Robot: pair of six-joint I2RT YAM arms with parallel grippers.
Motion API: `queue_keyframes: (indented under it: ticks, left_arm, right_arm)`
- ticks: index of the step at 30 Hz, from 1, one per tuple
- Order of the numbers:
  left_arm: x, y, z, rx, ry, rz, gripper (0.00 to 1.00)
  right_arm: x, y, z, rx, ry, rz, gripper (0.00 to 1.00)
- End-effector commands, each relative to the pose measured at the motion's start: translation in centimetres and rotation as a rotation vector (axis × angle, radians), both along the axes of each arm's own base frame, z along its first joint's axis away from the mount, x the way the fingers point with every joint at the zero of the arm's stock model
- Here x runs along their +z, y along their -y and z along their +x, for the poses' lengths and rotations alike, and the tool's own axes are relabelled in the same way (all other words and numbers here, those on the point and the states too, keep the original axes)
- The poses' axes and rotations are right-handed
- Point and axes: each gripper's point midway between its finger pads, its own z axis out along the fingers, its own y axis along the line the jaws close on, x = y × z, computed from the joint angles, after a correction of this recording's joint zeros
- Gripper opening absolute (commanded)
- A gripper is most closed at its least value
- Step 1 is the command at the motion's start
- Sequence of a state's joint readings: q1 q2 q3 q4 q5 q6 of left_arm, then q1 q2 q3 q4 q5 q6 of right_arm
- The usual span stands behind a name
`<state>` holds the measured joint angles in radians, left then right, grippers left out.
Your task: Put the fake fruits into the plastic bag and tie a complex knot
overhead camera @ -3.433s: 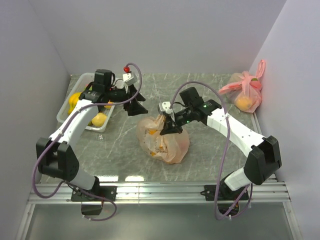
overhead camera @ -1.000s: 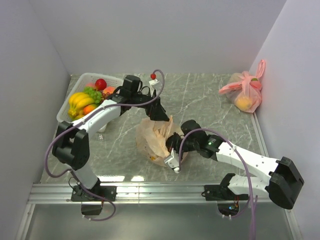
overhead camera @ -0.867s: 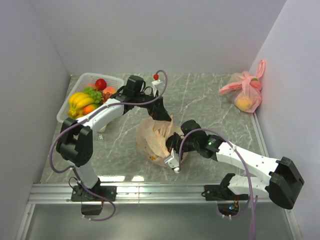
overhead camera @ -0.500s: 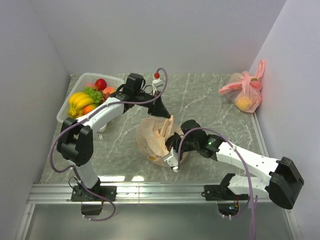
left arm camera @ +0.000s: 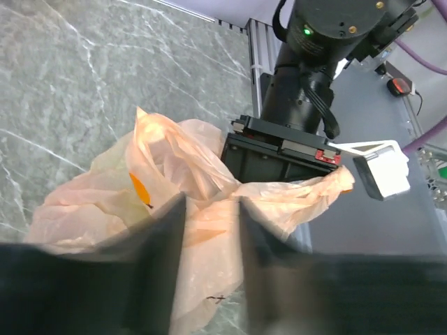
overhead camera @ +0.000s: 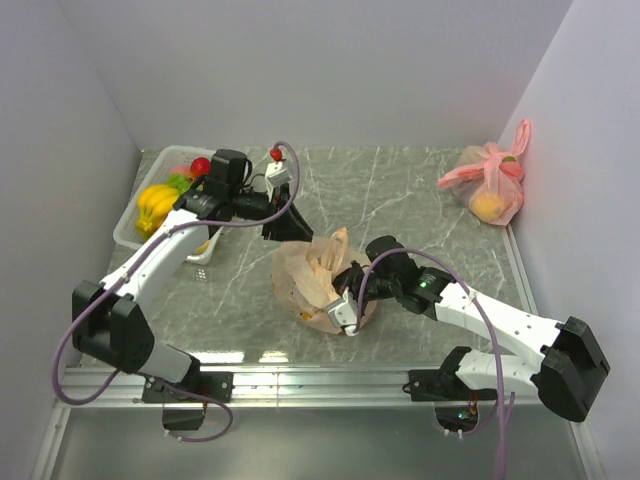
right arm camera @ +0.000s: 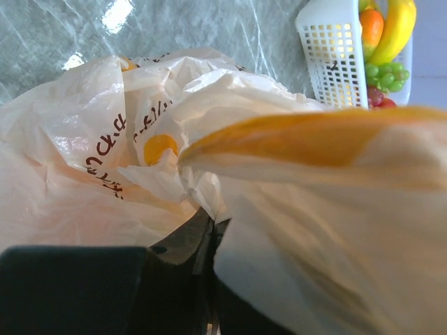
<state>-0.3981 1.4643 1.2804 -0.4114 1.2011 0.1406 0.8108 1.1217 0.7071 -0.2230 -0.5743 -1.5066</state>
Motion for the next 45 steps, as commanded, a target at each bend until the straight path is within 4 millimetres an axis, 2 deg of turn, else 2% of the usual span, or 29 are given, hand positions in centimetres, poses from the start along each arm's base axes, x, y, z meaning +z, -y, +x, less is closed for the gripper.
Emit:
queue_keyframes:
  ticks: [1, 2, 4, 6, 7, 9, 10, 11, 13, 16, 21, 27, 31, 33, 36, 37, 38, 39, 40, 41, 43, 45]
  left_arm:
    - [-0.5, -0.2, 0.1, 0.009, 0.063, 0.017, 0.48]
    - [-0.8, -0.1, 0.6, 0.02, 0.058, 0.026, 0.71]
    - [-1.1, 0.2, 2.2, 0.074, 0.055, 0.045, 0.88]
    - [-0.7, 0.5, 3.2, 0.081, 0.077, 0.048, 0.95]
    - [-1.3, 0.7, 3.5, 0.068, 0.05, 0.053, 0.99]
    - [-0.8, 1.4, 3.9, 0.049, 0.024, 0.047, 0.99]
    - [-1.7, 2.0, 4.3, 0.039, -0.012, 0.058, 0.99]
    - [-1.1, 2.6, 4.2, 0.016, -0.011, 0.052, 0.99]
    - [-1.4, 3.4, 4.4, -0.017, -0.005, 0.046, 0.99]
    - [-0.7, 4.5, 4.1, -0.067, -0.001, 0.011, 0.99]
    - [-2.0, 6.2, 3.5, -0.147, -0.063, 0.005, 0.99]
    - [-3.7, 6.9, 2.6, -0.199, -0.11, 0.022, 0.99]
    - [-3.3, 7.3, 2.1, -0.239, -0.11, 0.006, 0.9]
    - [-3.0, 7.3, 1.9, -0.258, -0.116, -0.004, 0.77]
    - [-1.7, 6.8, 1.8, -0.281, -0.103, -0.036, 0.44]
    - [-0.9, 6.4, 1.8, -0.279, -0.088, -0.048, 0.18]
    - [-0.6, 5.9, 2.0, -0.268, -0.084, -0.053, 0.07]
    - [-0.2, 4.8, 3.0, -0.229, -0.083, -0.056, 0.01]
    - [0.8, 4.0, 3.2, -0.204, -0.06, -0.065, 0.01]
    - [0.5, 2.5, 4.4, -0.141, -0.059, -0.052, 0.01]
    - [1.8, 0.8, 4.9, -0.082, -0.018, -0.057, 0.01]
    - [1.2, -1.0, 5.6, -0.012, 0.002, -0.035, 0.01]
  right_arm:
    - [1.3, -0.2, -0.5, 0.043, 0.032, 0.031, 0.0]
    - [1.2, -0.1, -0.6, 0.052, 0.036, 0.025, 0.0]
    - [1.0, -0.1, -0.6, 0.071, 0.066, 0.02, 0.0]
    - [0.8, 0.0, -0.7, 0.089, 0.086, 0.01, 0.0]
    - [1.0, 0.0, -0.7, 0.096, 0.102, 0.011, 0.0]
    - [0.8, 0.0, -0.8, 0.106, 0.103, 0.003, 0.0]
    - [0.9, 0.0, -0.8, 0.113, 0.113, 0.004, 0.0]
    - [0.9, -0.1, -0.8, 0.118, 0.118, 0.004, 0.0]
    - [0.9, -0.1, -0.8, 0.124, 0.125, 0.003, 0.0]
    - [1.1, -0.2, -0.8, 0.129, 0.129, 0.002, 0.0]
    - [1.1, -0.2, -0.8, 0.133, 0.129, -0.003, 0.0]
    - [1.0, -0.2, -0.9, 0.138, 0.128, 0.001, 0.0]
    - [1.0, -0.2, -0.9, 0.134, 0.122, 0.001, 0.0]
    - [1.1, -0.2, -0.9, 0.13, 0.118, 0.004, 0.0]
    - [1.3, -0.3, -1.0, 0.107, 0.074, 0.025, 0.0]
    - [1.5, -0.4, -0.9, 0.095, 0.06, 0.032, 0.0]
    - [1.6, -0.5, -0.9, 0.082, 0.042, 0.041, 0.0]
    - [1.9, -0.5, -0.7, 0.046, -0.012, 0.06, 0.0]
    - [2.0, -0.2, -0.4, 0.021, -0.04, 0.066, 0.0]
    - [2.2, -0.3, -0.5, 0.013, -0.071, 0.078, 0.0]
    - [2.4, -0.1, -0.4, -0.049, -0.176, 0.11, 0.0]
    - [2.6, 0.0, -0.8, -0.085, -0.278, 0.128, 0.0]
